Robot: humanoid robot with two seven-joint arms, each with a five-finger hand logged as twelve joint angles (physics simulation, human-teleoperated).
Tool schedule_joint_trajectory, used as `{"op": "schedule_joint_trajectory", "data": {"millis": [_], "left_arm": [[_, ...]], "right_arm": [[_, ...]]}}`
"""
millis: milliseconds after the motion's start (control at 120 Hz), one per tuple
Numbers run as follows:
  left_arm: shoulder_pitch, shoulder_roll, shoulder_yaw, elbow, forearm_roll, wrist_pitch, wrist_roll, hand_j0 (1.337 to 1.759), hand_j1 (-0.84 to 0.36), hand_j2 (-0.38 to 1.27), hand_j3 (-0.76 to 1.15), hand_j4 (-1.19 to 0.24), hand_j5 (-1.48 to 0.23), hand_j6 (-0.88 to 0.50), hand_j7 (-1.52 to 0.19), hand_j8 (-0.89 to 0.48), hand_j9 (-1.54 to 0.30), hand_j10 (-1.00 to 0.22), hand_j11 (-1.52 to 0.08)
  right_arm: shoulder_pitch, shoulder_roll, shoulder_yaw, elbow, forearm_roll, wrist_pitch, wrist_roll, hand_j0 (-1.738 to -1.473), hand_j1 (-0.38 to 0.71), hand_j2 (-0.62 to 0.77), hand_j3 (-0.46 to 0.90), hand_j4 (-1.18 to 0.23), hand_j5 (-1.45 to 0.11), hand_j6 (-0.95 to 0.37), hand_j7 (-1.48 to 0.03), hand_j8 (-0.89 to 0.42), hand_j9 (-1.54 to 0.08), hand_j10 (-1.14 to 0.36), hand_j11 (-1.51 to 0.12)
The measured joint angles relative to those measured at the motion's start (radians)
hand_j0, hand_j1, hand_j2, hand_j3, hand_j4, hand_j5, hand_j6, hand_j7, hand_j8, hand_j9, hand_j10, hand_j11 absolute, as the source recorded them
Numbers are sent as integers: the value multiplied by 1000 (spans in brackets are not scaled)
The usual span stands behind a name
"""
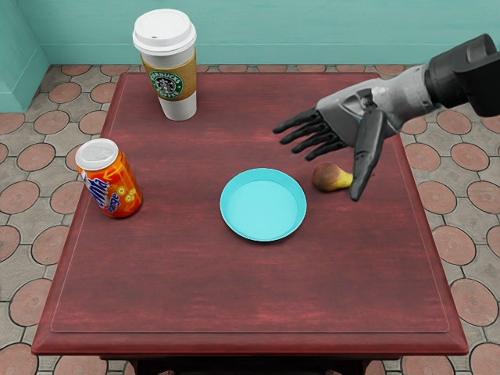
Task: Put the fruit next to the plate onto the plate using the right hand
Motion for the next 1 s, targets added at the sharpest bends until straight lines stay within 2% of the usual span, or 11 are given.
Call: {"op": "schedule_joint_trajectory", "data": {"millis": [183,250,283,317,408,458,517,600,700,858,1000], "left_arm": [[0,0,0,0,0,0,0,1658,346,0,0,-2,-3,-2,-3,-2,-3,-2,-3],[0,0,0,0,0,0,0,1658,346,0,0,-2,-3,-2,-3,-2,-3,-2,-3],[0,0,0,0,0,0,0,1658,346,0,0,-2,-3,-2,-3,-2,-3,-2,-3],[0,0,0,0,0,0,0,1658,346,0,0,-2,-3,-2,-3,-2,-3,-2,-3],[0,0,0,0,0,0,0,1658,346,0,0,-2,-3,-2,-3,-2,-3,-2,-3],[0,0,0,0,0,0,0,1658,346,0,0,-2,-3,-2,-3,-2,-3,-2,-3],[0,0,0,0,0,0,0,1658,346,0,0,-2,-3,-2,-3,-2,-3,-2,-3],[0,0,0,0,0,0,0,1658,346,0,0,-2,-3,-2,-3,-2,-3,-2,-3],[0,0,0,0,0,0,0,1658,346,0,0,-2,-3,-2,-3,-2,-3,-2,-3],[0,0,0,0,0,0,0,1658,346,0,0,-2,-3,-2,-3,-2,-3,-2,-3],[0,0,0,0,0,0,0,1658,346,0,0,-2,-3,-2,-3,-2,-3,-2,-3]], "right_arm": [[8,3,-5,-10,0,0,0,-1658,-329,-4,0,-17,-22,-17,-22,-17,-22,-17,-22],[43,4,-25,-12,0,-2,0,-1658,-328,-4,0,-18,-23,-18,-23,-18,-23,-18,-23],[94,4,-73,-13,0,-21,0,-1658,-328,-4,0,-19,-23,-19,-23,-18,-23,-18,-23],[181,21,-171,-15,0,-60,0,-1658,-328,-4,0,-18,-23,-19,-23,-18,-23,-18,-23],[424,147,-493,-20,1,-199,0,-1658,-328,-4,0,-18,-23,-18,-23,-18,-23,-18,-23],[499,240,-624,-22,4,-290,0,-1658,-328,-4,0,-18,-23,-18,-22,-18,-22,-18,-22],[543,338,-716,-25,8,-403,0,-1658,-328,-4,0,-18,-22,-18,-22,-18,-22,-18,-22],[545,440,-773,-33,18,-550,0,-1658,-328,-4,0,-18,-23,-19,-23,-18,-23,-18,-23],[509,522,-800,-40,27,-665,0,-1658,-329,-3,0,-18,-22,-18,-22,-18,-22,-17,-22],[389,651,-811,-103,33,-824,0,-1658,-325,-4,0,-21,-26,-22,-26,-21,-26,-21,-26],[293,724,-814,-163,26,-907,0,-1658,-310,-6,0,-34,-43,-34,-42,-34,-43,-33,-43]]}}
